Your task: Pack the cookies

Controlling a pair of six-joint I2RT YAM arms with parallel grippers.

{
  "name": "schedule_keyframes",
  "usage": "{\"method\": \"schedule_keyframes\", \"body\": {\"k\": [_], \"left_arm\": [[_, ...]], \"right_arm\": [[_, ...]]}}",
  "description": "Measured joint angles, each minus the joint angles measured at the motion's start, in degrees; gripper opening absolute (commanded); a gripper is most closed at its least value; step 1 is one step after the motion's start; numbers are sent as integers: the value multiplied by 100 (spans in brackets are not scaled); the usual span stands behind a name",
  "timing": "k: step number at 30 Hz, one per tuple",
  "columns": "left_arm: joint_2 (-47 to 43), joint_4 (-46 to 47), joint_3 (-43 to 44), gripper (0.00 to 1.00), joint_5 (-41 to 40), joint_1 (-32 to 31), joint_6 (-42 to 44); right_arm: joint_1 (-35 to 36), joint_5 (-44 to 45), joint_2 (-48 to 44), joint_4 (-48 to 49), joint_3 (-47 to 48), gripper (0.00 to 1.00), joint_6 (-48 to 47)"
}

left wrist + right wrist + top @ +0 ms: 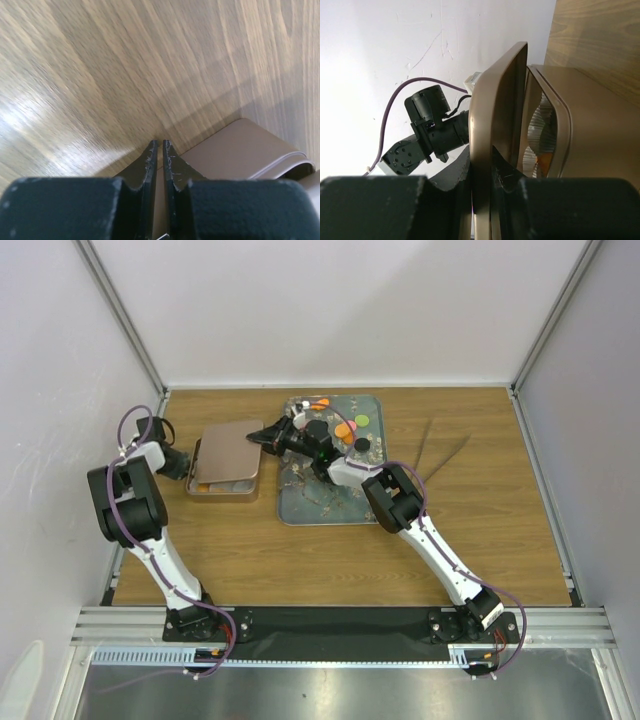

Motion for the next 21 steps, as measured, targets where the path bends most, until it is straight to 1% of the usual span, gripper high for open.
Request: {"method": "schedule_keyframes", "body": {"k": [10, 21], "left_arm": [[-129, 13, -26, 13, 116, -70, -28], [-251, -240, 164, 13, 83, -42, -13]], "right_arm": [[-37, 2, -72, 540, -522, 0, 236], [-61, 2, -153, 758, -629, 0, 400]]}}
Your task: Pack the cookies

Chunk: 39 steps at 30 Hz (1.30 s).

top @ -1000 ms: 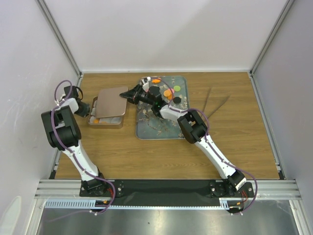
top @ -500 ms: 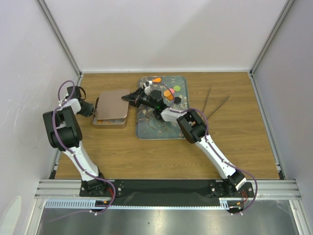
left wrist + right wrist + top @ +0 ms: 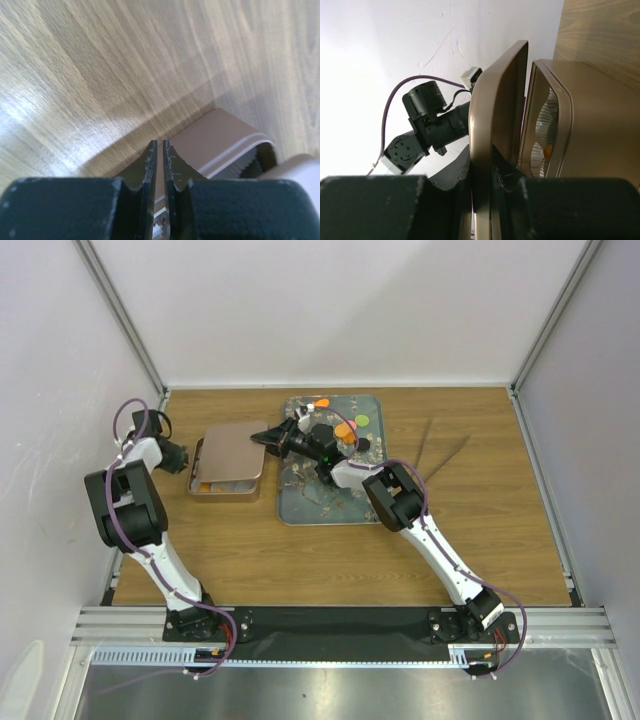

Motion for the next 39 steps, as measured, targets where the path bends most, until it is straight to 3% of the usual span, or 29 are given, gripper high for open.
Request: {"method": "schedule_keyframes", "body": {"k": [12, 20, 28, 39], "left_arm": [[-457, -190, 297, 10, -42, 188, 48], [-476, -210, 297, 19, 7, 223, 48], [-592, -216, 297, 34, 7, 262, 44], [-627, -210, 297, 40, 55, 262, 46]], "right_arm": [[83, 26, 2, -149, 354, 0, 76], [249, 68, 4, -415, 905, 0, 39], [332, 94, 214, -887, 1233, 0, -116], [378, 214, 433, -1521, 1504, 0, -391]]}}
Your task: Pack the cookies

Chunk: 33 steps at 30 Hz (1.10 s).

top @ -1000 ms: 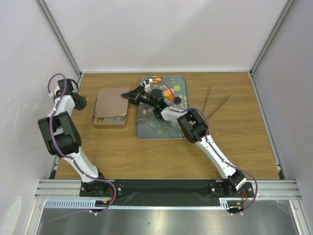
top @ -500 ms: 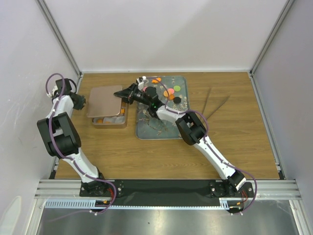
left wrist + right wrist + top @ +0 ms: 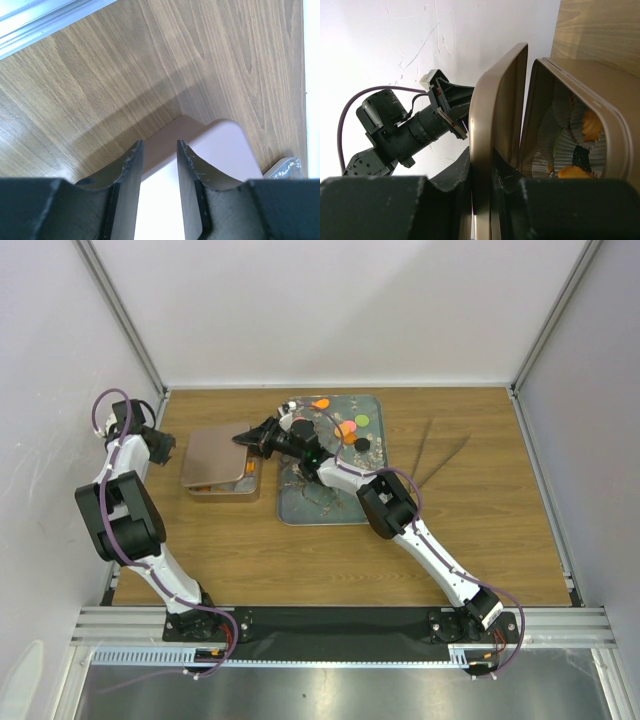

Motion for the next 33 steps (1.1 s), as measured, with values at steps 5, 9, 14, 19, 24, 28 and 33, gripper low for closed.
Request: {"method": "schedule_keyframes", "body": {"k": [5, 9, 14, 19, 24, 28, 33], "left_arm": [[0, 7, 0, 41, 17, 0, 7], [0, 17, -2, 42, 101, 0, 11], [0, 31, -2, 45, 199, -2, 46], [2, 39, -4, 47, 275, -28, 48], [2, 76, -4, 48, 299, -85, 48], [9, 79, -4, 48, 302, -133, 50], [72, 96, -4, 48, 302, -192, 50]], "right_arm": [[0, 4, 0, -7, 22, 0, -24], [0, 0, 0, 4, 17, 0, -17], [-9, -4, 0, 129, -107, 0, -4], [-50, -20, -7, 350, -487, 0, 157], [-85, -66, -90, 501, -715, 0, 197], [-107, -87, -122, 573, -813, 1, 223], [-120, -138, -188, 610, -960, 6, 225]]}}
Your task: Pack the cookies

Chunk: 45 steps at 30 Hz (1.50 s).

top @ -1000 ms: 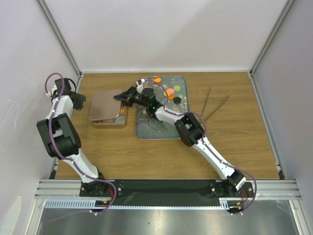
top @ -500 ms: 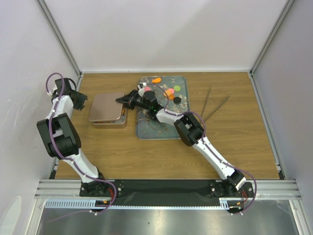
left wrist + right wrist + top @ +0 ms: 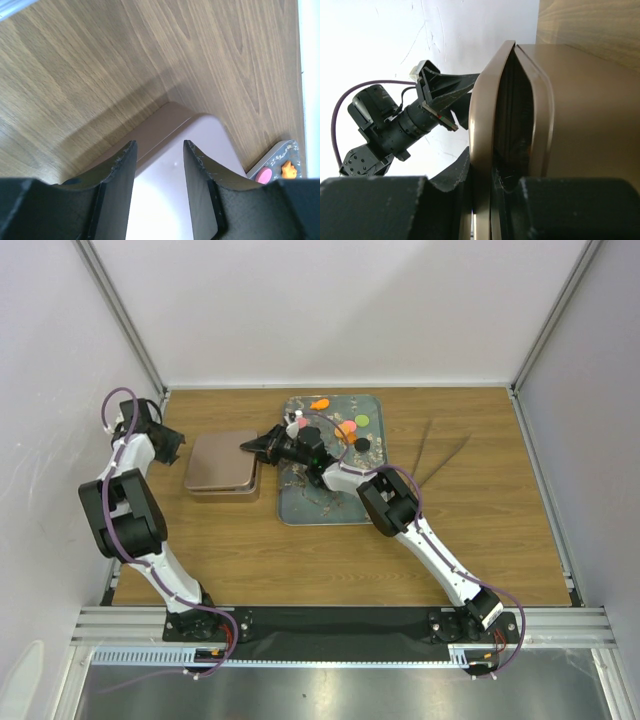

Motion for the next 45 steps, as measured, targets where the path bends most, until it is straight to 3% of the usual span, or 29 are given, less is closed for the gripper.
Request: {"method": "schedule_keyframes", "body": {"k": [21, 45], "left_arm": [[168, 61, -31, 48, -4, -212, 46], [278, 109, -33, 47, 4, -380, 48]], "right_arm": [[-184, -144, -654, 474, -1263, 39, -33], [-542, -210, -1615, 531, -2817, 50, -424]]}}
